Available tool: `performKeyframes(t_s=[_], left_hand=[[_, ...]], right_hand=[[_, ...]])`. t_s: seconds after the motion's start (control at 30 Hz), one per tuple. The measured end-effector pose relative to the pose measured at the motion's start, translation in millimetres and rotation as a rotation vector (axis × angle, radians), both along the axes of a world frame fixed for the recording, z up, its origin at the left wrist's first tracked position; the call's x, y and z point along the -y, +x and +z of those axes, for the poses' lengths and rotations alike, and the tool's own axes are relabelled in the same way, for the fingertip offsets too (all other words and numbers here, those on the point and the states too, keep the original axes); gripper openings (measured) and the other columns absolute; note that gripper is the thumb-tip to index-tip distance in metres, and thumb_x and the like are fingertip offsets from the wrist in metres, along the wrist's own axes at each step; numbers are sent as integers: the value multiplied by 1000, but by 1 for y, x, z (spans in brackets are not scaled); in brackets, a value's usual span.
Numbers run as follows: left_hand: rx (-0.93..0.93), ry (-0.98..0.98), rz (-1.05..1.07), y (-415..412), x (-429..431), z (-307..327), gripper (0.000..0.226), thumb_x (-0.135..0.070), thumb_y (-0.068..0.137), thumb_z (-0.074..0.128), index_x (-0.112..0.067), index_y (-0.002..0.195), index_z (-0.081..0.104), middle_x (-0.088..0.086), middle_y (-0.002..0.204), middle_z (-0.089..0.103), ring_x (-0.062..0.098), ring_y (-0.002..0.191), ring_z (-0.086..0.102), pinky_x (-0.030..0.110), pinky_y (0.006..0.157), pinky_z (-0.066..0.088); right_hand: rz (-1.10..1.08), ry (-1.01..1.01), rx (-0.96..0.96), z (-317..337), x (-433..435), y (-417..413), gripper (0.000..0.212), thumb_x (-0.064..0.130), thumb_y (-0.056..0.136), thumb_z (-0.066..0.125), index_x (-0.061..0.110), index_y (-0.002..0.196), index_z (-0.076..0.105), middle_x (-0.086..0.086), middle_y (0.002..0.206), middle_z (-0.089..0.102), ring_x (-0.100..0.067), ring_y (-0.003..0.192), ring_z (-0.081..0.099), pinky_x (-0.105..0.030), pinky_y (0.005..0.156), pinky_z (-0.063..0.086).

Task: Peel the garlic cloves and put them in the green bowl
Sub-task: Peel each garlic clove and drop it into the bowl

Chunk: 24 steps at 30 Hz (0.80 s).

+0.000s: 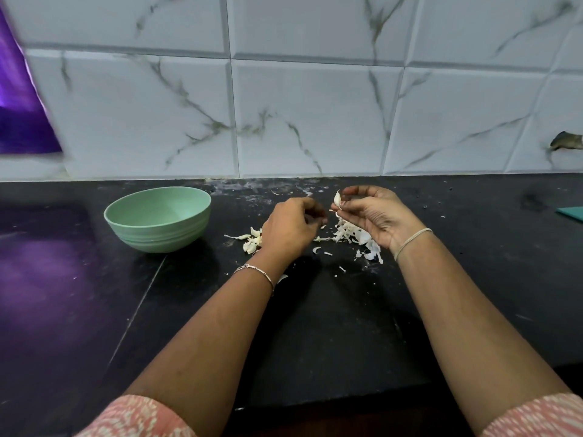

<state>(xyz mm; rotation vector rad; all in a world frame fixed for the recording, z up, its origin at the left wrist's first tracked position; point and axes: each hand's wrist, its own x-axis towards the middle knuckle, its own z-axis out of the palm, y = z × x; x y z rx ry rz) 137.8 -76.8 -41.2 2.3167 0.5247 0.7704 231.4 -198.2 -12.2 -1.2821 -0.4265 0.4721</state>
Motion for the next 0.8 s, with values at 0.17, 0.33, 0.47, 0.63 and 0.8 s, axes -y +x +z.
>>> performKeyframes(t_s=[0.17,0.33,0.47,0.63,0.8], left_hand=[[-59,104,-64,-3,2,1,6,-40,83,73,-38,80,69,-13,109,60,9,94,62,34,78,51],[-15,53,-2,-2,-2,0,30,-30,72,83,-28,64,55,-14,78,67,8,80,64,34,73,53],[156,-47,-64,-2,-4,0,25,-22,77,80,-34,77,58,-20,76,65,3,74,63,39,78,56],[164,94,-3,-8,2,4,26,-45,75,79,-34,94,67,-19,90,68,3,79,63,29,71,52],[139,244,97,-9,3,3,21,-47,80,70,-35,98,66,-18,97,66,7,85,63,32,72,53]], right_hand=[[29,-8,-1,3,0,-2,23,-20,82,53,1,84,62,-15,83,68,-20,72,71,-23,68,60],[61,-19,-9,3,0,-5,18,-17,83,57,0,84,64,-13,85,70,-18,70,71,-22,68,59],[69,-28,-24,2,-1,-6,18,-15,82,61,3,86,63,-12,85,71,-16,68,72,-23,67,60],[102,29,-77,2,-4,-10,18,-13,85,59,2,95,60,-7,70,72,-13,62,71,-22,58,58],[141,26,-90,-1,-10,-13,16,-9,88,58,4,95,61,-5,69,71,-11,61,69,-20,56,56]])
